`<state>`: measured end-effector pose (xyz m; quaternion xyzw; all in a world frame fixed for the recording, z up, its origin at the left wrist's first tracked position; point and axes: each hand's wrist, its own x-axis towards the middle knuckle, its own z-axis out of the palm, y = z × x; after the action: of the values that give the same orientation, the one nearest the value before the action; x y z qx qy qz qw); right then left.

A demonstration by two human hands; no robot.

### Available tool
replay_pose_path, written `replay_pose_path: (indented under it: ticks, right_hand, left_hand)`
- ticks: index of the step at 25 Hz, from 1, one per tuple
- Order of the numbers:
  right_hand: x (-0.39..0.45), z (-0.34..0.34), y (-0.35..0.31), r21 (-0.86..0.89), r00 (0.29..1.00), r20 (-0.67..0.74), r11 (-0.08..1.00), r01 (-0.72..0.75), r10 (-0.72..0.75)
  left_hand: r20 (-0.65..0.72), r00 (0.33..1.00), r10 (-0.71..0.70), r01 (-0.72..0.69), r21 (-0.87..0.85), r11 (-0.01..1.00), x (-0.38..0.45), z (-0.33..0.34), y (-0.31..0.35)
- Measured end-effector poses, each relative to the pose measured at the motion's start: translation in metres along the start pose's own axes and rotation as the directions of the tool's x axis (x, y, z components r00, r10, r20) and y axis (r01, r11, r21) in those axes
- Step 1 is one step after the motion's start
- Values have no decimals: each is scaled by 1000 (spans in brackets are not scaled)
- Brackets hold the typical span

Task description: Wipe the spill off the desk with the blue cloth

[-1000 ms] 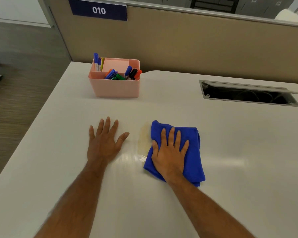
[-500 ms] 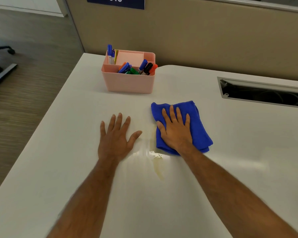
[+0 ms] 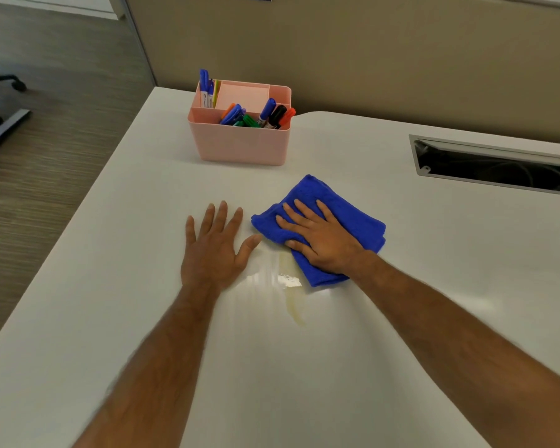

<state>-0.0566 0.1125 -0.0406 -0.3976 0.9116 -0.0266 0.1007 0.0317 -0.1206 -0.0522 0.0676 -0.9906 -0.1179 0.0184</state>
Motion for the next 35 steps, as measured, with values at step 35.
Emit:
replay_pose_path:
  ticks: [35]
  right_hand:
    - [-185, -40, -80, 853, 860, 501, 225, -470, -102]
  left_hand:
    - [240, 969, 52, -42, -46, 998, -26, -3, 7]
